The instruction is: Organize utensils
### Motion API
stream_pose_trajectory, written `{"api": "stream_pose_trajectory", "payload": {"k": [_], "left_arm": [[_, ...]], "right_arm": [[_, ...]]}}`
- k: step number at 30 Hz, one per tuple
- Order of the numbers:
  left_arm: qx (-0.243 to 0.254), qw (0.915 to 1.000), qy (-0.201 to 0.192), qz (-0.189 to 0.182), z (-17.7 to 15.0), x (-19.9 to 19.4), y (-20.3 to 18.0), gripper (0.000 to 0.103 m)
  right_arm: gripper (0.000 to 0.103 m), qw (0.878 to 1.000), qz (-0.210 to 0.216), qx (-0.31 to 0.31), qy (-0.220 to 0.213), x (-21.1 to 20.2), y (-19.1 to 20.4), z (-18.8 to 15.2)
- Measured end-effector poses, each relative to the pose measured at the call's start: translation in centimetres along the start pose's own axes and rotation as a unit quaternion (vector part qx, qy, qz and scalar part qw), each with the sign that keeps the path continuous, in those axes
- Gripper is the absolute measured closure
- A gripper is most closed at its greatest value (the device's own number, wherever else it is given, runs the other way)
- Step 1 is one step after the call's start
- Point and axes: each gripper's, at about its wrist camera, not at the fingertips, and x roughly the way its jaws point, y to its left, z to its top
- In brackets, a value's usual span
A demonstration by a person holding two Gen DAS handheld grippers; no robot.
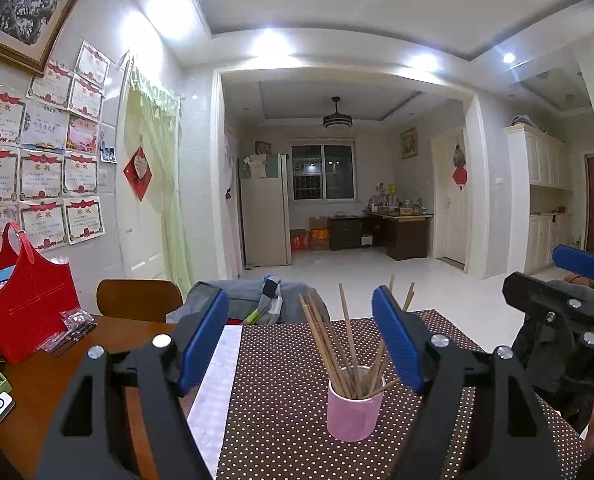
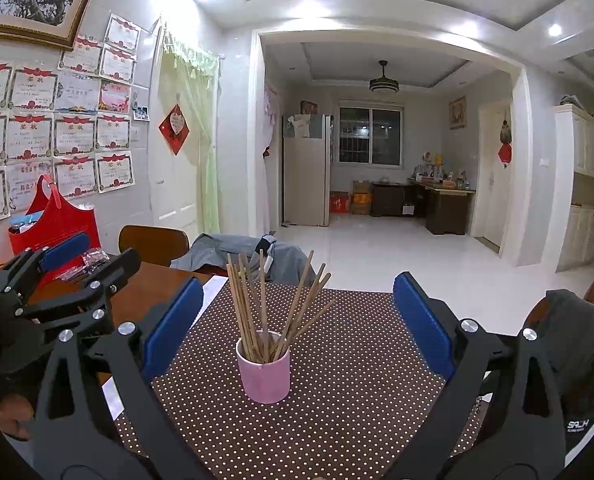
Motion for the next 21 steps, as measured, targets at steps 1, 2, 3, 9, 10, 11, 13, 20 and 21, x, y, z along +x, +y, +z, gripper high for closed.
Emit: {"api": "stream_pose_trajectory", "payload": {"k": [1, 2, 3, 9, 10, 11, 13, 20, 21], "left_arm": [[0.000, 1.0000, 0.000, 0.000, -0.01, -0.01, -0.01, 0.030], [0.000, 1.0000, 0.000, 0.000, 0.00, -0.02, 0.00, 0.030], [0.000, 1.0000, -0.001, 0.000, 0.01, -0.02, 0.00, 0.030], [0.002, 1.0000, -0.001, 0.002, -0.01, -0.06, 0.13, 0.030], [0.002, 1.0000, -0.002, 0.002, 0.00, -0.10, 0.17, 0.030], [0.002, 1.0000, -0.002, 0.002, 0.03, -0.14, 0.21, 0.030], [0.002, 1.0000, -0.004, 0.002, 0.08, -0.25, 0.27, 0.030], [0.006, 1.0000, -0.007, 0.002, 0.21, -0.32, 0.28, 0.030], [0.006, 1.0000, -0.007, 0.001, 0.24, -0.32, 0.28, 0.030]], "right_arm": [[0.009, 1.000, 0.000, 0.000, -0.001, -0.04, 0.00, 0.01], [0.009, 1.000, 0.000, 0.000, -0.001, -0.04, -0.04, -0.01], [0.009, 1.000, 0.000, 0.001, 0.000, -0.04, -0.03, 0.00], [0.009, 1.000, 0.000, 0.000, 0.001, -0.10, 0.05, 0.06], [0.009, 1.000, -0.001, 0.000, 0.001, -0.11, 0.06, 0.07], [0.009, 1.000, 0.000, 0.000, 0.001, -0.14, 0.08, 0.08], [0.009, 1.000, 0.000, -0.001, 0.001, -0.12, 0.09, 0.09], [0.009, 1.000, -0.001, -0.001, 0.001, -0.12, 0.04, 0.07], [0.009, 1.000, 0.000, -0.001, 0.001, -0.13, 0.04, 0.09]]}}
